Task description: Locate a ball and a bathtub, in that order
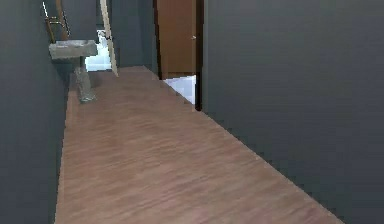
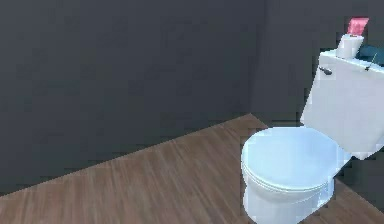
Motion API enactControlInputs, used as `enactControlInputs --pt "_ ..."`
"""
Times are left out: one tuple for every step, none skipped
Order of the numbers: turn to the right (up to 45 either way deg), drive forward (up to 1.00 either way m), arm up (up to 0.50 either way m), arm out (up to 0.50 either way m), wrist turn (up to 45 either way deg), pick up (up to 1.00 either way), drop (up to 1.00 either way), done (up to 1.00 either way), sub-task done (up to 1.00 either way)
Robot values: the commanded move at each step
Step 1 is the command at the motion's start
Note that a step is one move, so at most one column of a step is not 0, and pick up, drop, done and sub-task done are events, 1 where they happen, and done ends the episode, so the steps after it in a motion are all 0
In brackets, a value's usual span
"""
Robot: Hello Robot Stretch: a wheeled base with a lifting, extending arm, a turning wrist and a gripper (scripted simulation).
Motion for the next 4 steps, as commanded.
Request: enactControlInputs --pt "-12.0 0.0 0.0 0.0 0.0 0.0 0.0 0.0 0.0" --pt "0.0 1.0 0.0 0.0 0.0 0.0 0.0 0.0 0.0" --pt "0.0 1.0 0.0 0.0 0.0 0.0 0.0 0.0 0.0" --pt "0.0 1.0 0.0 0.0 0.0 0.0 0.0 0.0 0.0"
